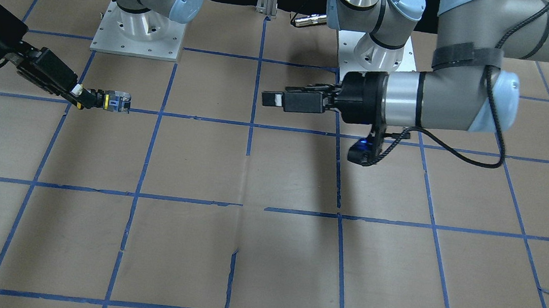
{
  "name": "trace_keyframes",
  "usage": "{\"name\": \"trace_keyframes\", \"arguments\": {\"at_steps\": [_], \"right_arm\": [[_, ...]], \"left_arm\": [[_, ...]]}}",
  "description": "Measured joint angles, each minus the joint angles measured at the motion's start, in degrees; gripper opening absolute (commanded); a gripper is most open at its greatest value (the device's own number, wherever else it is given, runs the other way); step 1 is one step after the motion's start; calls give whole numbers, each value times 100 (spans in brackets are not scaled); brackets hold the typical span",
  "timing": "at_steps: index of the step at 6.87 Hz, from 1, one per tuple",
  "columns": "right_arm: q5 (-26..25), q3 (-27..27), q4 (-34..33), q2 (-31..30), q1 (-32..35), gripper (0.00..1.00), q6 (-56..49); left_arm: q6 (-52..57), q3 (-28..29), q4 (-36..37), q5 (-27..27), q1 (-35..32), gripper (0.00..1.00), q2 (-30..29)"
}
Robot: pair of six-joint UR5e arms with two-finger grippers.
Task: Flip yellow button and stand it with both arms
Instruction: 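Open and withdraw the left gripper while the right gripper carries the button away, then lower the button with the right gripper and stand it upright on the table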
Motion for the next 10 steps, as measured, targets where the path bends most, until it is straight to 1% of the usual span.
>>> {"name": "trace_keyframes", "arguments": {"at_steps": [1,2,3,4,5,6,8,10], "right_arm": [[-989,71,-114,3,-6,11,-392],[-1840,293,-366,6,-24,11,-707],[-2459,743,-991,8,-133,11,-1075],[-2897,1233,-1710,11,-396,10,-1390],[-3275,1575,-2351,66,-695,9,-1719],[-3545,1722,-2975,278,-901,8,-2170],[-3667,1797,-4046,796,-1428,7,-3192],[-3670,1873,-4986,1081,-1790,7,-3863]], "left_arm": [[-83,13,502,1366,146,99,109],[101,10,934,2642,192,99,245],[548,-11,1182,3946,190,100,436],[861,-22,1278,4999,143,100,683],[991,-50,1311,5487,80,100,902],[1037,-130,1365,5687,52,100,1028],[1050,-163,1470,5754,13,100,1208],[967,-224,1476,5730,-20,100,1360]]}}
